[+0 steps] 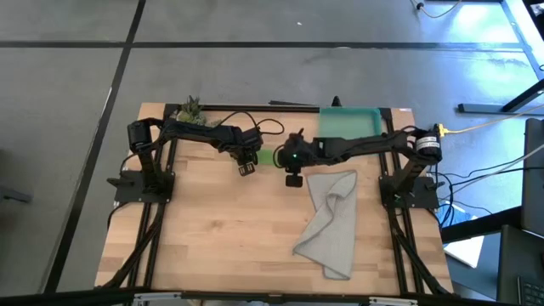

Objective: Roll microfiber towels into tight, uniform cylinder then place into a basket
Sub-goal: Put the green microfiber cloth into the blue bin

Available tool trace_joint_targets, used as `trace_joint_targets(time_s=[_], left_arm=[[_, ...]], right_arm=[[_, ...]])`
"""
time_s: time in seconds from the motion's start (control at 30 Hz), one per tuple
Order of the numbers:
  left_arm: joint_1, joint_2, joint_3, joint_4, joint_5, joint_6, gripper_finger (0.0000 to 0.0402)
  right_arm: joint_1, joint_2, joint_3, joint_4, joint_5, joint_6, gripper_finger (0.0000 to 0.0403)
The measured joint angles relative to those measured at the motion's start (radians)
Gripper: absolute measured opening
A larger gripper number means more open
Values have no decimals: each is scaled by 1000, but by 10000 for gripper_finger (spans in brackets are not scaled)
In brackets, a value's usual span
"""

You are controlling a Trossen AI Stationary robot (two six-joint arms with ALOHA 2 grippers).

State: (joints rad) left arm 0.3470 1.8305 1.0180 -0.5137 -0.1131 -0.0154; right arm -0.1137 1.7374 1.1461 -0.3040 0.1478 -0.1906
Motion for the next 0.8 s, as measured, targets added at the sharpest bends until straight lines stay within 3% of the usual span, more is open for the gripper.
trace_joint_targets(time_s=[0.8], left_arm=[[-2, -3, -2, 3, -26, -6, 94]], right_arm=[[14, 2, 0, 61, -79, -2, 111]])
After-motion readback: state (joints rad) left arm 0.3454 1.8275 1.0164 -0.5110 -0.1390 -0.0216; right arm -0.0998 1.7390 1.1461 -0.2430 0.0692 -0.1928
